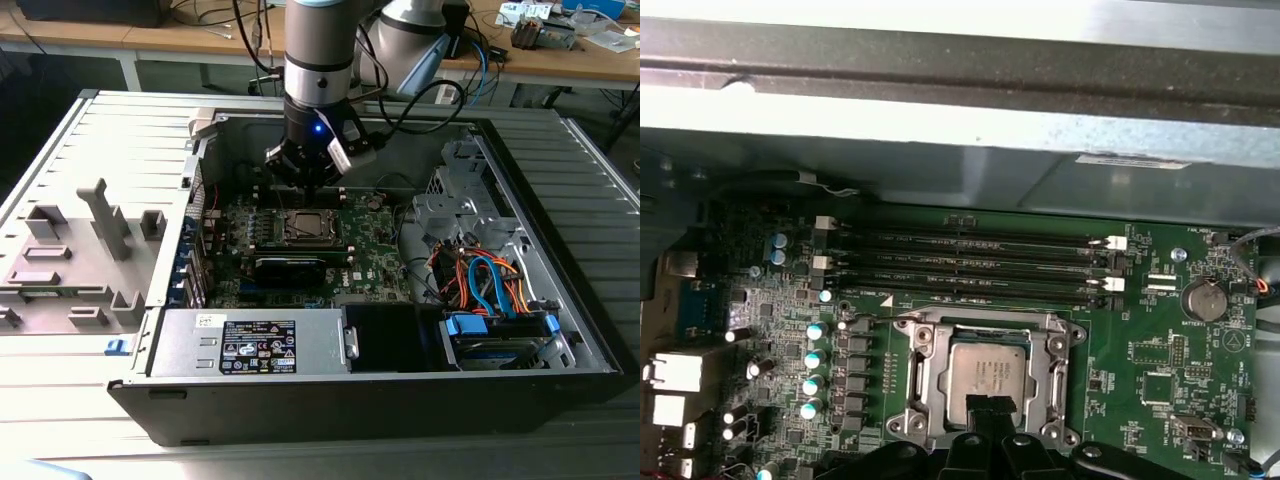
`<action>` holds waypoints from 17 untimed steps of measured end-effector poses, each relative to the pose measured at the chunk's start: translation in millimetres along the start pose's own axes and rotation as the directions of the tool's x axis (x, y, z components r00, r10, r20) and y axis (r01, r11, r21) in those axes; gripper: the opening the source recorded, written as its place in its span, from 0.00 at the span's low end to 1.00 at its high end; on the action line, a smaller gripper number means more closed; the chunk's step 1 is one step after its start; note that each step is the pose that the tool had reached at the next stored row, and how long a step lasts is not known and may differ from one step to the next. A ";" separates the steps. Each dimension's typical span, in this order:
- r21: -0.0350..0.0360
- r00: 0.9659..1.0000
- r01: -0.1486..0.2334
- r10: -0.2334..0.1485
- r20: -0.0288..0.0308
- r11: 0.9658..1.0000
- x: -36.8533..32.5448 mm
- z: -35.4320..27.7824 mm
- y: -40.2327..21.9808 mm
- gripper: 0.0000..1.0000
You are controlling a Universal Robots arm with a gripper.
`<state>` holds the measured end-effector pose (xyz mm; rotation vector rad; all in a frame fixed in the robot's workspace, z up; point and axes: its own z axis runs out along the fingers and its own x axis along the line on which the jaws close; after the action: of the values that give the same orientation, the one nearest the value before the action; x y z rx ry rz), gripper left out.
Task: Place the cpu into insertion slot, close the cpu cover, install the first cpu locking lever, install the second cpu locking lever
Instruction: 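Install the first cpu locking lever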
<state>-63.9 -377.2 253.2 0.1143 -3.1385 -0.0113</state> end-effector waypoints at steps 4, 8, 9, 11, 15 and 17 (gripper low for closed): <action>0.000 1.000 0.000 0.000 0.000 1.000 4.0 0.0 0.3 0.11; 0.000 1.000 0.000 0.000 0.000 1.000 10.2 0.0 0.8 0.11; 0.000 1.000 0.000 0.000 0.000 1.000 11.4 0.0 0.8 0.11; 0.000 1.000 0.000 0.000 0.000 1.000 14.0 0.0 1.0 0.11; 0.000 1.000 0.000 0.000 0.000 1.000 18.9 0.0 1.4 0.11; 0.000 1.000 0.000 0.000 0.000 1.000 21.0 0.0 1.5 0.11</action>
<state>-85.0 -377.1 253.2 0.1142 -3.1384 -0.0112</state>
